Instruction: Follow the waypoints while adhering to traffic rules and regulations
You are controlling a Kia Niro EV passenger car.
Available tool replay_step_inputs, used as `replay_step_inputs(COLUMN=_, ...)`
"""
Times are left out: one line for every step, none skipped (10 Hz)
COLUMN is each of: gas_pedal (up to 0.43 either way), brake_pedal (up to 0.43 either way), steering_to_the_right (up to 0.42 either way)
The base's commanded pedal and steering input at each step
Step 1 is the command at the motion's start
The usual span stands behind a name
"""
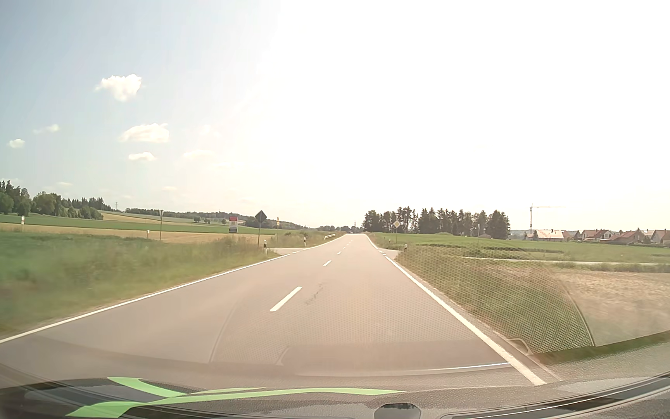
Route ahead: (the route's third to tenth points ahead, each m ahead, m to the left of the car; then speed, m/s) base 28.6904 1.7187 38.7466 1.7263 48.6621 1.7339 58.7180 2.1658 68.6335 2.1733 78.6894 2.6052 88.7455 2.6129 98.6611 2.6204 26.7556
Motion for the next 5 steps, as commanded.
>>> replay_step_inputs(gas_pedal=0.130, brake_pedal=0.000, steering_to_the_right=0.000)
replay_step_inputs(gas_pedal=0.130, brake_pedal=0.000, steering_to_the_right=0.000)
replay_step_inputs(gas_pedal=0.138, brake_pedal=0.000, steering_to_the_right=0.000)
replay_step_inputs(gas_pedal=0.138, brake_pedal=0.000, steering_to_the_right=0.000)
replay_step_inputs(gas_pedal=0.138, brake_pedal=0.000, steering_to_the_right=0.000)
